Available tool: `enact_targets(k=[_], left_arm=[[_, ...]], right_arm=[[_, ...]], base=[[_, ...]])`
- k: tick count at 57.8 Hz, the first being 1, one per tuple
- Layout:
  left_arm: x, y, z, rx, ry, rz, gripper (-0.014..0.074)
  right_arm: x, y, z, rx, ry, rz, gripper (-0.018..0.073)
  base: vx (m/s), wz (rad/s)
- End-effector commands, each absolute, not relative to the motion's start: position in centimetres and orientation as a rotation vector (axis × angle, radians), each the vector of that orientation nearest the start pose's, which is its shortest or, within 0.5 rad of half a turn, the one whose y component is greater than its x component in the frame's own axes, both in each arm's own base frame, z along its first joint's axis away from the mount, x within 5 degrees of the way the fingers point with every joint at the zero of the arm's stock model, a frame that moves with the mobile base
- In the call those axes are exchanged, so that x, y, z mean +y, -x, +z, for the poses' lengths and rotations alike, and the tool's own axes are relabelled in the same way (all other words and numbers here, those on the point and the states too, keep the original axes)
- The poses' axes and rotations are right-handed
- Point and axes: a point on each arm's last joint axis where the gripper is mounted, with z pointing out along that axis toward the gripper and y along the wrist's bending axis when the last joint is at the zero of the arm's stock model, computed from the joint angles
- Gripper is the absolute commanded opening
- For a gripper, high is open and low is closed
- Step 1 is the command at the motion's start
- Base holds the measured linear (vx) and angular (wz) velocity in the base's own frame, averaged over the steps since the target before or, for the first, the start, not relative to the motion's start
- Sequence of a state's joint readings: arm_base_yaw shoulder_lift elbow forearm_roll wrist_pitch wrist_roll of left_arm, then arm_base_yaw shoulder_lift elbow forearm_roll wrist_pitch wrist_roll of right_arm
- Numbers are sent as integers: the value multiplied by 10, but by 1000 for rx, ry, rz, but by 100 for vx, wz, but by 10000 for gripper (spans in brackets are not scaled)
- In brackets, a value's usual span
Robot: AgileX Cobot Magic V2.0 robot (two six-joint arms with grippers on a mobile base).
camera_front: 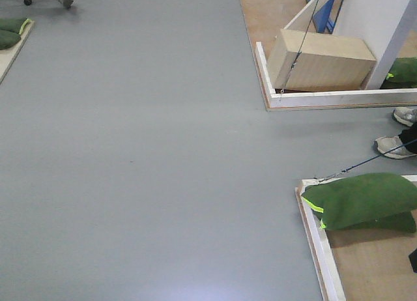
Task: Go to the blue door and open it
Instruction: 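Drive the base forward along the wooden platform toward the blue door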
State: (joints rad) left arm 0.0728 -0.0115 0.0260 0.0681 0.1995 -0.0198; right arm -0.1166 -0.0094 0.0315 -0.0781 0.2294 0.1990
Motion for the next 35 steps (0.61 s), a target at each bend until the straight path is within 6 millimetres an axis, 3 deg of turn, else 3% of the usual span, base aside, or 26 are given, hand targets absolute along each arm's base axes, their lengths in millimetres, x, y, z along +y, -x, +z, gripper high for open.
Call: enact_targets(k=[1, 35], left_arm=[[5, -54, 203, 1577, 35, 94, 73], [5, -54, 203, 1577, 35, 94, 73]], right_arm=[[-8, -55, 191, 1624, -200, -18, 8], [-8, -55, 191, 1624, -200, -18, 8]], base=[[0, 0], [0, 0]])
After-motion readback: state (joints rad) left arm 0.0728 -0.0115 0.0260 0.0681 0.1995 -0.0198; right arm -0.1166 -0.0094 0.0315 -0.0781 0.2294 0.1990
